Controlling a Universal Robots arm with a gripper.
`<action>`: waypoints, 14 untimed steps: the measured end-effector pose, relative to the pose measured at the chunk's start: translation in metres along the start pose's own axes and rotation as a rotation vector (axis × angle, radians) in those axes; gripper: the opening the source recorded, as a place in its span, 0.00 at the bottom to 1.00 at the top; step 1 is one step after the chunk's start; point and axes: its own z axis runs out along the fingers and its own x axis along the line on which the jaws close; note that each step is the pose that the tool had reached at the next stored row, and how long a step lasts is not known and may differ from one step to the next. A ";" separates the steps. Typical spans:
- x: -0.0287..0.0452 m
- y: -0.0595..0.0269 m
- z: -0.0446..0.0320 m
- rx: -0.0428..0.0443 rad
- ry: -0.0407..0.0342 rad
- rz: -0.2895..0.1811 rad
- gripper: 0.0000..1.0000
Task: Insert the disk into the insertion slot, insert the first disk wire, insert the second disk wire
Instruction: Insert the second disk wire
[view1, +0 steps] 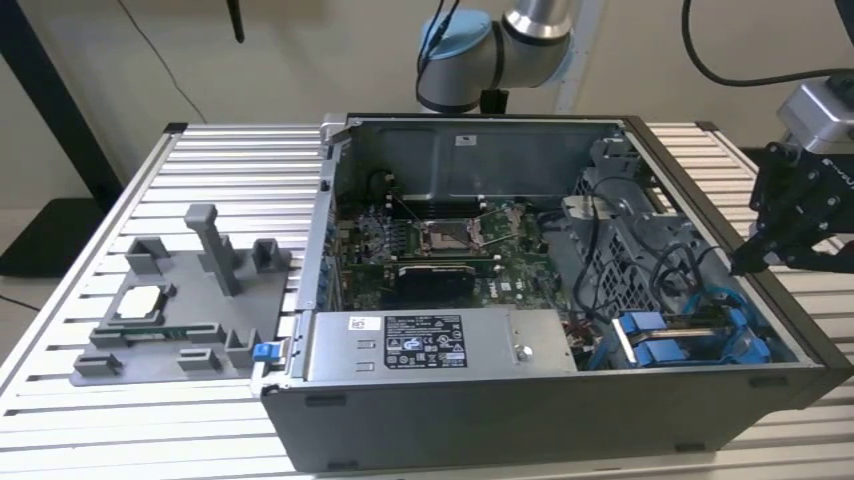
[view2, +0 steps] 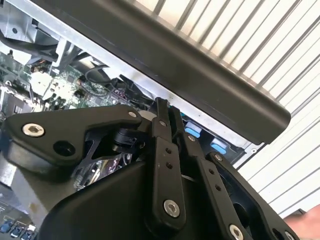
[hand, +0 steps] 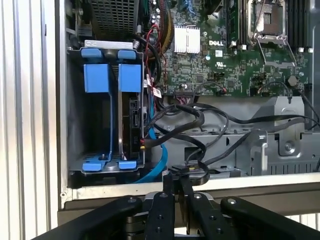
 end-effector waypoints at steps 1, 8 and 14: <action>0.0001 0.0000 0.0000 0.0000 -0.0001 0.000 0.00; 0.0007 -0.0001 -0.0001 -0.0002 0.0000 0.000 0.00; 0.0010 -0.0002 0.0000 -0.0001 0.0021 0.000 0.00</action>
